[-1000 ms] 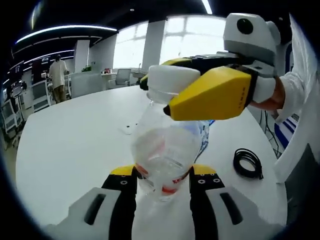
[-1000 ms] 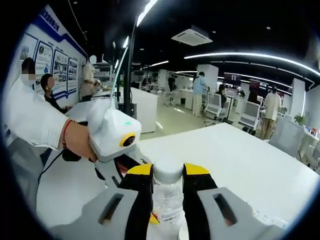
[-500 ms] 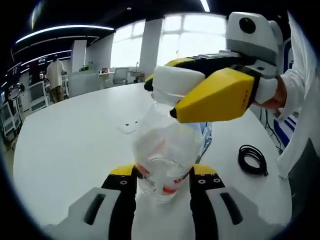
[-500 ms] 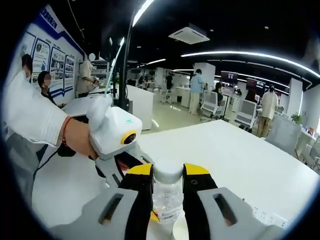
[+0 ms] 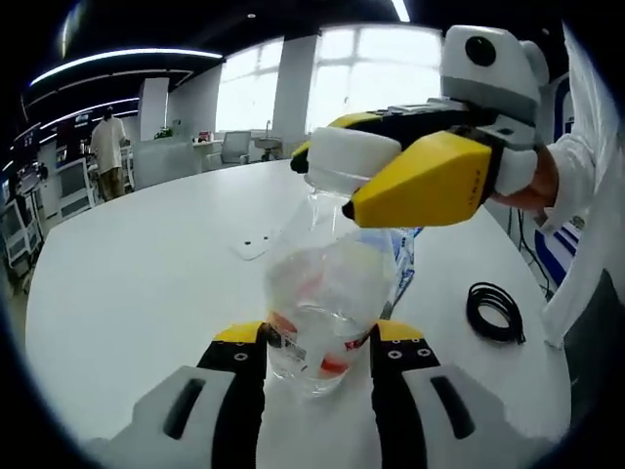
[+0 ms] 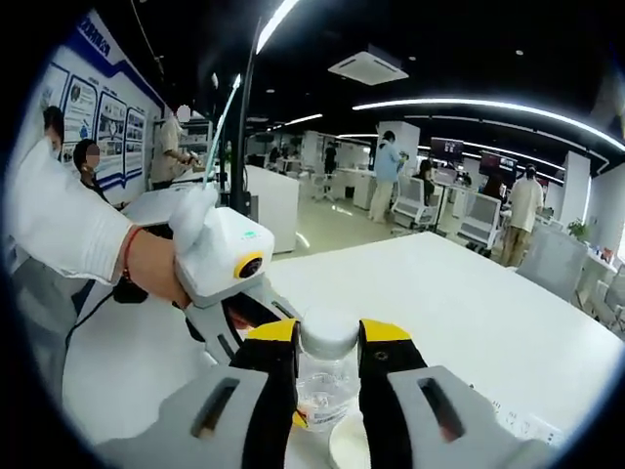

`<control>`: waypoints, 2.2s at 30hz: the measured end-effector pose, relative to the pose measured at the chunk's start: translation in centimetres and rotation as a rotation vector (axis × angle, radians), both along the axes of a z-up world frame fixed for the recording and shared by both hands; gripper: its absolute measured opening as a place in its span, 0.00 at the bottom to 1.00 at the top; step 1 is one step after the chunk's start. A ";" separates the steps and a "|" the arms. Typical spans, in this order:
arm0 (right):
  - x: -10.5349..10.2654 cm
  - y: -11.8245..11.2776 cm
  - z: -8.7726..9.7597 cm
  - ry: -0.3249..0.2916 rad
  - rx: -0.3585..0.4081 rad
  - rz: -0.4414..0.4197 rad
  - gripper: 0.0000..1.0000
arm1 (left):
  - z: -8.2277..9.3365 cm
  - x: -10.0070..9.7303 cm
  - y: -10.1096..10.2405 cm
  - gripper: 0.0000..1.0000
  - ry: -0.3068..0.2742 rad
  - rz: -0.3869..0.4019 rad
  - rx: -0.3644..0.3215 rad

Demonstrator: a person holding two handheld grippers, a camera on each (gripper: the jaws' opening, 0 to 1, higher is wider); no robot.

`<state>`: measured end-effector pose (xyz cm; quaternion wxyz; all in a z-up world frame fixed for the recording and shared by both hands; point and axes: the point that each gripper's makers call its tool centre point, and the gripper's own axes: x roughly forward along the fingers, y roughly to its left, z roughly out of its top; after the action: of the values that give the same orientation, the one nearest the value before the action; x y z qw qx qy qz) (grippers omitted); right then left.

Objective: Arrange the tabletop items into an orderly group along one side of the table until the central work area is clear of visible clutter.

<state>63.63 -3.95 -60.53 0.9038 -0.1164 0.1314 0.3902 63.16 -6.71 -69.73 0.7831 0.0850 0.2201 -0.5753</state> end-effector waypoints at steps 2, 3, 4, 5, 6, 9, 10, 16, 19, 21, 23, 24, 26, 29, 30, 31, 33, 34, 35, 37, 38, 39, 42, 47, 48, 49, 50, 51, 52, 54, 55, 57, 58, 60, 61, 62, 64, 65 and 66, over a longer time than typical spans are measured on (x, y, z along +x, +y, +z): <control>-0.1 0.0 0.0 -0.002 0.003 -0.001 0.21 | -0.1 -0.1 0.1 0.41 -0.001 -0.001 0.007; -0.1 0.0 0.0 -0.001 0.005 -0.003 0.21 | -0.1 -0.1 0.2 0.41 0.000 0.001 0.010; -0.1 0.0 0.0 0.004 0.009 -0.007 0.21 | 0.0 -0.1 0.2 0.42 0.004 0.003 0.007; 0.0 -0.1 0.0 0.006 0.011 -0.012 0.22 | 0.0 -0.1 0.2 0.43 0.003 0.004 0.007; 0.0 -0.2 0.0 0.010 0.013 -0.015 0.23 | 0.0 -0.1 0.3 0.43 -0.001 0.005 0.011; 0.0 -0.2 0.2 0.017 0.031 -0.018 0.23 | 0.2 -0.1 0.4 0.44 0.002 0.011 0.005; 0.0 -0.3 0.2 0.018 0.031 -0.019 0.23 | 0.2 -0.1 0.5 0.44 0.002 0.013 0.005; -0.1 -0.1 0.1 0.020 0.029 -0.014 0.27 | 0.4 -0.1 0.5 0.50 0.002 0.017 0.006; -0.1 -0.2 0.1 0.022 0.026 -0.021 0.31 | 0.4 0.0 0.6 0.52 -0.001 0.019 0.009; -0.1 -0.2 0.2 0.020 0.027 -0.023 0.33 | 0.5 0.0 0.6 0.53 -0.002 0.021 0.006; -0.1 -0.3 0.1 0.026 0.028 -0.032 0.36 | 0.6 0.0 0.7 0.54 0.002 0.025 0.005; -0.1 -0.4 0.2 0.027 0.030 -0.035 0.37 | 0.7 0.0 0.7 0.55 0.004 0.027 0.004; -0.1 -0.5 0.2 0.032 0.036 -0.040 0.40 | 0.8 -0.1 0.8 0.55 0.001 0.025 0.005; -0.2 -0.8 0.2 0.033 0.034 -0.048 0.43 | 0.9 -0.2 0.9 0.56 0.001 0.028 0.006; -0.2 -0.9 0.3 0.032 0.036 -0.049 0.44 | 1.0 -0.3 0.9 0.57 0.002 0.029 0.007; -0.2 -1.0 0.3 0.034 0.038 -0.053 0.46 | 1.0 -0.3 1.0 0.58 0.005 0.032 0.008; -0.3 -1.2 0.3 0.040 0.044 -0.057 0.48 | 1.1 -0.4 1.1 0.59 0.005 0.037 0.009; -0.4 -1.3 0.3 0.041 0.044 -0.059 0.48 | 1.2 -0.5 1.1 0.59 0.006 0.039 0.008; -0.4 -1.4 0.3 0.042 0.043 -0.061 0.49 | 1.3 -0.5 1.2 0.59 0.006 0.041 0.005; -0.5 -1.7 0.5 0.044 0.046 -0.067 0.50 | 1.5 -0.6 1.3 0.60 0.005 0.044 0.002; -0.6 -1.8 0.5 0.043 0.047 -0.070 0.51 | 1.6 -0.6 1.3 0.60 0.005 0.045 0.000; -0.6 -1.9 0.6 0.042 0.047 -0.072 0.52 | 1.8 -0.7 1.3 0.61 0.008 0.049 -0.002; -0.7 -2.3 0.7 0.042 0.045 -0.081 0.55 | 2.1 -0.7 1.4 0.62 0.010 0.058 -0.004; -1.0 -3.1 1.0 0.043 0.054 -0.098 0.57 | 2.7 -0.9 1.6 0.64 0.010 0.070 -0.009; -1.0 -3.2 1.1 0.043 0.053 -0.101 0.58 | 2.9 -1.0 1.7 0.64 0.011 0.075 -0.011; -1.1 -3.5 1.2 0.041 0.053 -0.105 0.58 | 3.0 -1.0 1.8 0.65 0.012 0.077 -0.011; -1.2 -3.6 1.2 0.041 0.054 -0.108 0.59 | 3.1 -1.2 1.8 0.65 0.010 0.079 -0.009; -1.3 -3.9 1.3 0.041 0.054 -0.112 0.59 | 3.3 -1.3 1.9 0.65 0.009 0.081 -0.009; -1.3 -4.0 1.4 0.041 0.054 -0.115 0.59 | 3.4 -1.5 2.0 0.65 0.010 0.083 -0.008; -1.5 -4.4 1.5 0.043 0.056 -0.123 0.60 | 3.6 -1.5 2.1 0.66 0.008 0.088 -0.011; -1.7 -4.6 1.6 0.043 0.058 -0.127 0.60 | 3.7 -1.6 2.2 0.66 0.010 0.091 -0.011; -1.9 -5.0 1.7 0.042 0.053 -0.133 0.60 | 3.9 -1.8 2.4 0.66 0.009 0.095 -0.010; -2.0 -5.1 1.7 0.041 0.052 -0.135 0.60 | 4.0 -2.0 2.4 0.66 0.010 0.098 -0.011; -2.4 -5.5 2.0 0.040 0.053 -0.139 0.60 | 4.2 -2.3 2.6 0.66 0.007 0.102 -0.011; -2.5 -5.7 2.0 0.040 0.051 -0.142 0.60 | 4.4 -2.4 2.7 0.66 0.005 0.107 -0.011; -2.7 -6.0 2.1 0.037 0.046 -0.146 0.60 | 4.6 -2.5 2.8 0.66 0.005 0.111 -0.013; -3.0 -6.4 2.3 0.034 0.047 -0.151 0.60 | 4.9 -2.8 3.0 0.66 0.001 0.119 -0.018; -3.2 -6.6 2.4 0.034 0.046 -0.154 0.60 | 5.1 -3.0 3.0 0.66 -0.002 0.122 -0.019; -3.4 -7.0 2.4 0.033 0.039 -0.159 0.60 | 5.2 -3.2 3.1 0.66 -0.001 0.125 -0.019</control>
<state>60.22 -10.95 -58.12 0.9317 -0.0814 0.1474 0.3218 59.98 -3.64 -64.53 0.8183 0.0642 0.2192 -0.5274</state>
